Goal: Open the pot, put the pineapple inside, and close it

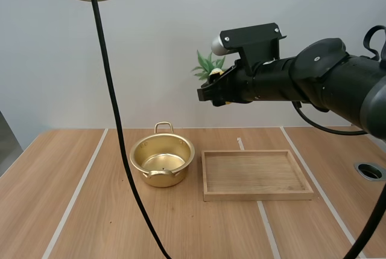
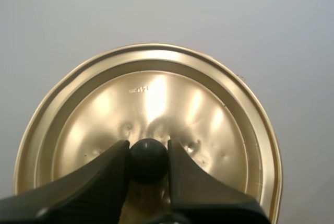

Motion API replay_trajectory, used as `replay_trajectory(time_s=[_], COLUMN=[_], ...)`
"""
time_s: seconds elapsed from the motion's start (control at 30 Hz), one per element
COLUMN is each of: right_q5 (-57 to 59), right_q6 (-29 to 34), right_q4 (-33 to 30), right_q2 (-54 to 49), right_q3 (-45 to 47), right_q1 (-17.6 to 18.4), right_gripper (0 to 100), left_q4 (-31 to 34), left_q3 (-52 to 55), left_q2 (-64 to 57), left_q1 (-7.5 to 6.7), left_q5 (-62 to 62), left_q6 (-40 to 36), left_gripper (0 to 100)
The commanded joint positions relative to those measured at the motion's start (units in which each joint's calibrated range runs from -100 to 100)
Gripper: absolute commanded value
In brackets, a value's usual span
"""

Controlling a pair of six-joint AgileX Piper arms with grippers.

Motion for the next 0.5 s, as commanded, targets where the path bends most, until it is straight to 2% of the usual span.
replay_trajectory(time_s=[0.0,0.17,0.47], right_q5=[0.4,1.5,4.4], right_q6=[-2.1,-4.0,-12.9], right_q4=[1.8,4.8,13.6], right_q2=[-0.5,2.0,8.3], right_q3=[-0.3,-0.3,-0.3], right_q1=[0.0,0.0,0.0], right_gripper=[0,0,0], left_q4=[0.3,0.3,0.3], left_q3=[-0.5,-0.5,-0.5], left_q2=[-0.4,-0.4,-0.4], left_q1=[0.09,0.09,0.09], left_q5=[-1.4,-1.4,-1.4], left_q6=[-0.4,-0.4,-0.4], left_gripper=[0,0,0])
